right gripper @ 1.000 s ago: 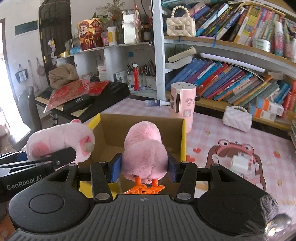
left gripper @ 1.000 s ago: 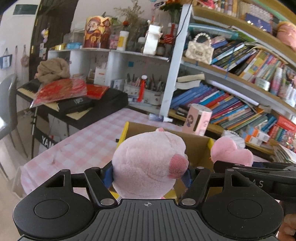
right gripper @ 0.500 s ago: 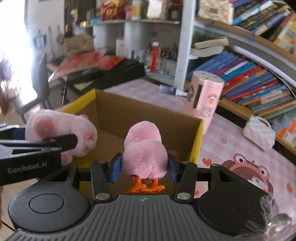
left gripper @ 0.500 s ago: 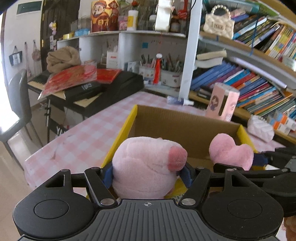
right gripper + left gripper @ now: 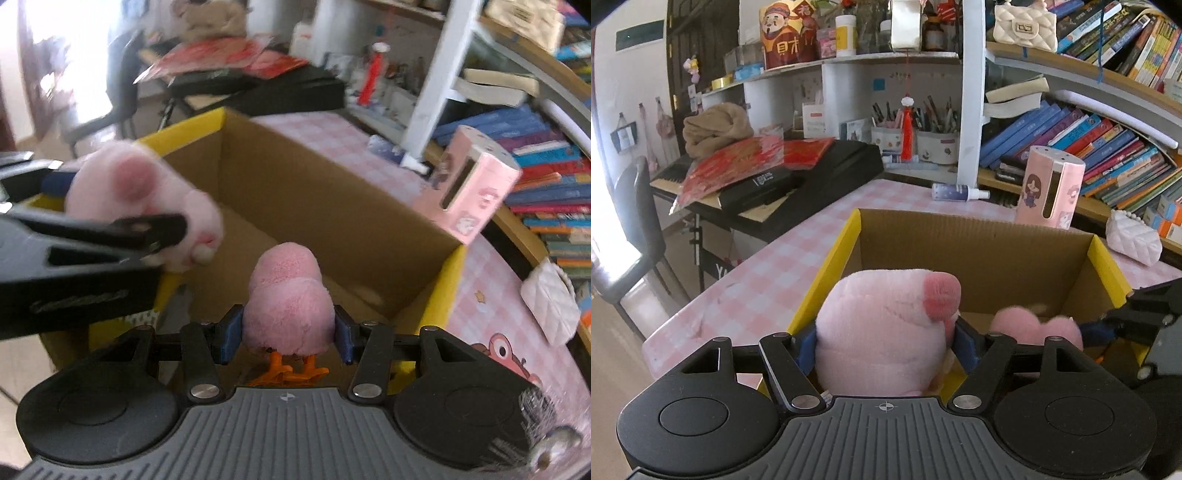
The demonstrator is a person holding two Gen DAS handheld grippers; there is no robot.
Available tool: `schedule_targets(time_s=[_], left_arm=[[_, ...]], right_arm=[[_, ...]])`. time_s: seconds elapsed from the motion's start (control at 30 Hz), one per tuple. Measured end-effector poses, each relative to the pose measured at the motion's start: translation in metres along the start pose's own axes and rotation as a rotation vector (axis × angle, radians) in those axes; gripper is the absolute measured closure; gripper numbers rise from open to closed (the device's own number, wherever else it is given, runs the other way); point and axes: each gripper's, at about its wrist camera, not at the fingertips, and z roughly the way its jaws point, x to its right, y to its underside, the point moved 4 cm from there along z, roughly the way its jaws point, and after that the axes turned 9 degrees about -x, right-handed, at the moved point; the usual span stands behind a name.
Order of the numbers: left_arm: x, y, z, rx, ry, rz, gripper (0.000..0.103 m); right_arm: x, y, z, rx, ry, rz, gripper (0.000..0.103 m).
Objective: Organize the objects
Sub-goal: 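Lower and release plush chick with right tool while left tool releases plush pig in box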
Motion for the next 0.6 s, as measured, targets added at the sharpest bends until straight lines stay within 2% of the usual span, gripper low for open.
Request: schedule_targets(time_s=[0.1, 0.23, 0.33, 0.4, 0.5, 0.6], left_arm=[[0.002, 0.001, 0.000, 0.002, -0.008, 0.009, 0.028], [0.004, 0.003, -0.006, 0.020, -0.007, 0.013, 0.019], [0.005, 0.004, -0.014, 0.044, 0.003, 0.006, 0.016], [0.004, 0.005, -0.019, 0.050, 0.011, -0.004, 0.016], [0.001, 0.005, -0.032, 0.073, 0.024, -0.024, 0.016], [-0.006, 0.007, -0.048, 0.110, 0.030, -0.053, 0.010]], right_arm=[[-0.002, 0.000, 0.001, -0.015, -0.002, -0.008, 0.055], [-0.003, -0.001, 0.002, -0.023, 0.005, -0.012, 0.053], [-0.003, -0.001, 0.000, -0.004, 0.012, -0.011, 0.045], [-0.003, -0.001, -0.003, 0.017, 0.014, -0.005, 0.035], [-0.002, -0.001, -0.009, 0.049, 0.012, 0.004, 0.025], [-0.002, 0.003, -0.020, 0.093, 0.022, 0.022, 0.023]])
